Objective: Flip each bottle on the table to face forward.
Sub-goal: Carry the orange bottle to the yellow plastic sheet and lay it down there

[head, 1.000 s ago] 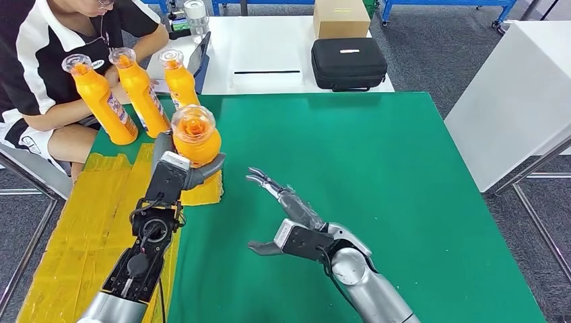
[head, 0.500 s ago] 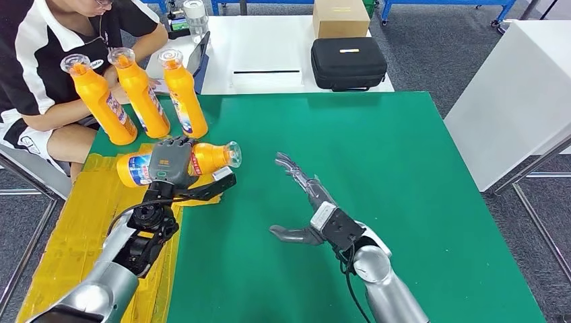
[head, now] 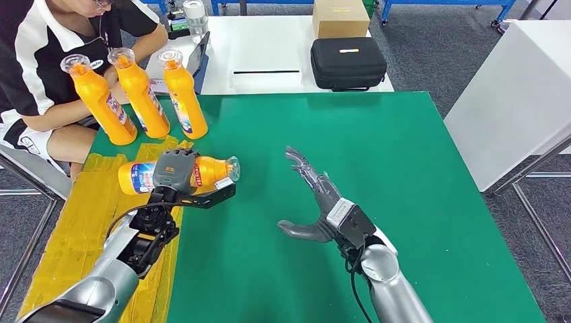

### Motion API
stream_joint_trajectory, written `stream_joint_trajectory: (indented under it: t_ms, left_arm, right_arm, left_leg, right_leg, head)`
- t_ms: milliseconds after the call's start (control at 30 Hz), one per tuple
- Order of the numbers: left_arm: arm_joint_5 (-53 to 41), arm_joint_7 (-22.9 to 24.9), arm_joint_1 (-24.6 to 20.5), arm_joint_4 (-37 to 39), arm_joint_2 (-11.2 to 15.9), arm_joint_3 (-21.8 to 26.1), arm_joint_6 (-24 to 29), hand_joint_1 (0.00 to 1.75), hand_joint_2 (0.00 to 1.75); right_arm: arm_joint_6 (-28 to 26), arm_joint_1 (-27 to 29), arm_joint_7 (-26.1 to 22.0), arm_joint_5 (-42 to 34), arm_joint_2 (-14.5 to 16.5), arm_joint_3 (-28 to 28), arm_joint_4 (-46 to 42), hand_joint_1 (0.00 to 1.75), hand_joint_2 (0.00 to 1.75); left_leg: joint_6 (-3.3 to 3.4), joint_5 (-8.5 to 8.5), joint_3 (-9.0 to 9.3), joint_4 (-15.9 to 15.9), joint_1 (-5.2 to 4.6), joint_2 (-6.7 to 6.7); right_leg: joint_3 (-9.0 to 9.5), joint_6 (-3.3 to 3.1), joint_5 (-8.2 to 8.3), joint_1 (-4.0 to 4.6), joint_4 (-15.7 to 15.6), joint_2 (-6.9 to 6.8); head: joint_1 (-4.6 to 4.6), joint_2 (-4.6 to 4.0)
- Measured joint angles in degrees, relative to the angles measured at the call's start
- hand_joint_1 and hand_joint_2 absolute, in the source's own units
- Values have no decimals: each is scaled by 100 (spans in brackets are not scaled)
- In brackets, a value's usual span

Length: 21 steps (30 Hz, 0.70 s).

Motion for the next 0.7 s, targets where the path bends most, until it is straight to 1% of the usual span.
stream_joint_trajectory:
  t_ms: [33,67,133,167,200,433,700]
  left_arm:
    - [-17,133,-1,22,9,-37,-2,175,175]
    - [-26,317,-3,44,26,-103,9,161,175]
    - [-38,689,-8,85,76,-274,42,74,175]
    - [-38,799,-12,104,101,-348,56,30,175]
    - [-38,849,-15,120,120,-399,65,0,175]
    - [-38,739,-17,148,143,-483,71,0,175]
    - [-40,880,2,160,113,-470,45,0,175]
  right_arm:
    - [0,9,-6,-4,-1,-2,-12,0,175]
    - [0,22,-11,-5,-1,-2,-20,0,175]
    - [0,49,-15,-5,-3,-2,-27,0,175]
    - [0,62,-15,-5,-5,-2,-29,0,175]
    - [0,74,-15,-6,-9,-2,-32,0,175]
    - [-4,124,-10,-13,-14,-2,-43,0,175]
    - [-106,169,53,-3,-11,-2,-72,0,175]
  left_leg:
    - [0,0,0,0,0,0]
    - [0,0,0,0,0,0]
    - [0,0,-1,0,0,0]
    - [0,0,-1,0,0,0]
    - [0,0,-1,0,0,-1]
    - [0,0,-1,0,0,-1]
    - [0,0,0,0,0,-2]
  right_leg:
    - [0,0,0,0,0,0]
    - [0,0,0,0,0,0]
    - [0,0,0,0,0,0]
    - [0,0,0,0,0,0]
    - [0,0,0,0,0,0]
    - [0,0,0,0,0,0]
    - [1,0,0,0,0,0]
  head:
    - [1,0]
    - [0,0]
    - [0,0]
    - [-1,0]
    - [0,0]
    - [-1,0]
    - [-1,0]
